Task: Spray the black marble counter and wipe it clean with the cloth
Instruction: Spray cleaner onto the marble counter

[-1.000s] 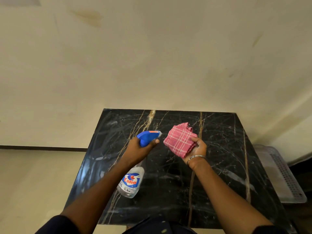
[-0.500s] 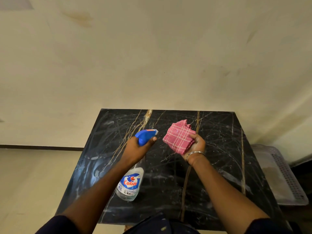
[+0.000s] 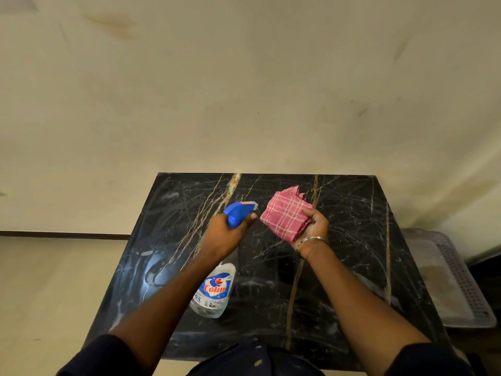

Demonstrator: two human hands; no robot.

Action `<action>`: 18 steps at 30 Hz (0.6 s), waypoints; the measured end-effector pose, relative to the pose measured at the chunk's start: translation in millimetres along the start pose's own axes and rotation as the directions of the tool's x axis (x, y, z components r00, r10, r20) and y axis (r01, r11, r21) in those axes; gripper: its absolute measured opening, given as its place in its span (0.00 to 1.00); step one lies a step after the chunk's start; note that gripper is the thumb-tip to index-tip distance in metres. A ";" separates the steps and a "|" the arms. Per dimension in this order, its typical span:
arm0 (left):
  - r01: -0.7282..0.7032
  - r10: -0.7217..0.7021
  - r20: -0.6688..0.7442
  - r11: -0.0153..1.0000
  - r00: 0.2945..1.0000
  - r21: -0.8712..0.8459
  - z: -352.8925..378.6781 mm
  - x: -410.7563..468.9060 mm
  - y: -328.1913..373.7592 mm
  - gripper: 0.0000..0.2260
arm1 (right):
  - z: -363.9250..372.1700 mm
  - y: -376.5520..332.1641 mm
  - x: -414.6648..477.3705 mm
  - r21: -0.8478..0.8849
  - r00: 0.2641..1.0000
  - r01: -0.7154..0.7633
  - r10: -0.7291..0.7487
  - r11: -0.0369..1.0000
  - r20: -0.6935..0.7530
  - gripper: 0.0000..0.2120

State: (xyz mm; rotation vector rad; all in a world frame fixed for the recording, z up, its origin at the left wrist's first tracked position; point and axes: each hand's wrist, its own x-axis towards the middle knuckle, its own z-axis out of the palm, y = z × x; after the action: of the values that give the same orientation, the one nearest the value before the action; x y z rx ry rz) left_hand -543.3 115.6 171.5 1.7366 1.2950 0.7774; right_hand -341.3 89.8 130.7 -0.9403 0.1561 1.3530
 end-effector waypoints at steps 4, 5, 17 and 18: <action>-0.002 0.002 -0.024 1.000 1.000 0.001 -4.6 7.7 -6.6 0.11 | 4.5 1.1 4.1 0.026 1.000 0.000 0.000 1.000 0.006 0.12; 0.004 -0.004 -0.022 1.000 1.000 0.009 -7.7 10.9 -9.4 0.12 | 6.9 1.7 5.6 0.030 1.000 -0.001 0.000 1.000 0.005 0.11; 0.026 -0.022 0.183 0.999 0.983 -0.018 -56.7 45.9 -52.0 0.12 | 49.7 48.9 29.0 -0.008 0.998 -0.024 0.024 1.000 -0.061 0.11; 0.032 -0.028 0.174 0.999 0.984 -0.018 -60.7 48.5 -56.3 0.11 | 53.2 55.3 31.6 -0.012 0.997 -0.031 0.030 0.999 -0.076 0.11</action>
State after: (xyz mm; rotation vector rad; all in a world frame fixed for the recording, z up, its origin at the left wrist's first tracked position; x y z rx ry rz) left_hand -606.6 184.9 151.2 1.7239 1.1878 0.6052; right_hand -403.0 144.2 119.2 -1.0049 0.2204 1.3479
